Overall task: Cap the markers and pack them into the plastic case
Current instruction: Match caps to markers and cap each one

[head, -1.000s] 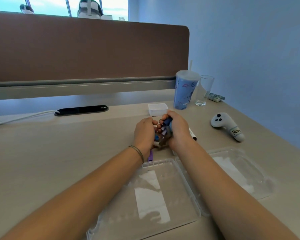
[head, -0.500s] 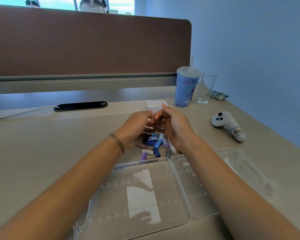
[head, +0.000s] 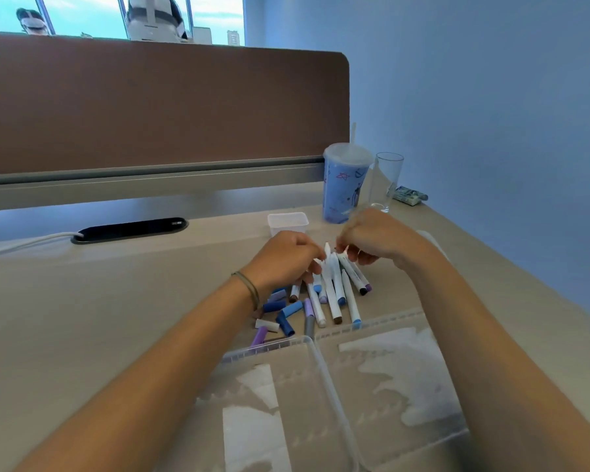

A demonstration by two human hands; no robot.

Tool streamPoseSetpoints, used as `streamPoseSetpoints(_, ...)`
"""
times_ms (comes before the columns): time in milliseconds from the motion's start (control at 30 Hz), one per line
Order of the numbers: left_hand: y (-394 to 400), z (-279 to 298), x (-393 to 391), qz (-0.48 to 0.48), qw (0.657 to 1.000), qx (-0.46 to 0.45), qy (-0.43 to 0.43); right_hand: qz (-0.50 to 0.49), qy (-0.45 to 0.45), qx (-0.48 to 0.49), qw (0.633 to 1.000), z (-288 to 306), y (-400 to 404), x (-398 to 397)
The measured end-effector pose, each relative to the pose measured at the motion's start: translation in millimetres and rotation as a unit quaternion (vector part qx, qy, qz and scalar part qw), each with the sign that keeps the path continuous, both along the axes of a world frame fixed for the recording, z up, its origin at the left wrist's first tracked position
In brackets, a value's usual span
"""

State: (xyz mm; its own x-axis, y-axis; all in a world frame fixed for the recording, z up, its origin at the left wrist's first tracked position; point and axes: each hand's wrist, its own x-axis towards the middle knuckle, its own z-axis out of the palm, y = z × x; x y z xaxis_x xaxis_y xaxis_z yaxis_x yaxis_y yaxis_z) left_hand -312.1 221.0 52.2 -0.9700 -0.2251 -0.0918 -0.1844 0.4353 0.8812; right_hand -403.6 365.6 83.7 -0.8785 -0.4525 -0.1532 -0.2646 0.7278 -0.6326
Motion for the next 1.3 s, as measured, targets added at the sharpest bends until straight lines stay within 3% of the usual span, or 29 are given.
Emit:
streamPoseSetpoints(200, -6, -5, -10, -0.004, 0.998, -0.059, 0.003, -0.011, 0.082, 0.197, 0.977, -34, -1, -21)
streamPoseSetpoints(433, -37, 5, 4, 0.004, 0.996, -0.087, 0.000, -0.015, 0.151, 0.283, 0.947, -39, -6, -9)
streamPoseSetpoints(533, -44, 10, 16, 0.016, 0.997, -0.077, -0.009, -0.019, 0.111, 0.245, 0.963, -28, -4, -5)
streamPoseSetpoints(667, -49, 10, 34, 0.027, 0.999, -0.035, -0.022, 0.037, 0.036, 0.069, 0.996, -1, -14, 23)
streamPoseSetpoints(800, -53, 12, 47, 0.048, 0.997, 0.063, 0.000, 0.153, 0.039, 0.008, 0.987, 8, -47, 63)
streamPoseSetpoints(900, -66, 13, 60, 0.080, 0.994, 0.074, 0.030, 0.185, 0.053, -0.018, 0.981, 3, -67, 75)
streamPoseSetpoints(1033, -94, 7, 84, 0.143, 0.990, 0.012, 0.017, 0.177, 0.131, 0.043, 0.975, -18, -87, 77)
streamPoseSetpoints(1167, -115, 0, 101, 0.152, 0.985, -0.073, -0.022, 0.231, 0.186, 0.089, 0.951, -37, -100, 85)
streamPoseSetpoints(1300, -123, -3, 106, 0.139, 0.986, -0.066, -0.056, 0.278, 0.231, 0.132, 0.923, -46, -109, 87)
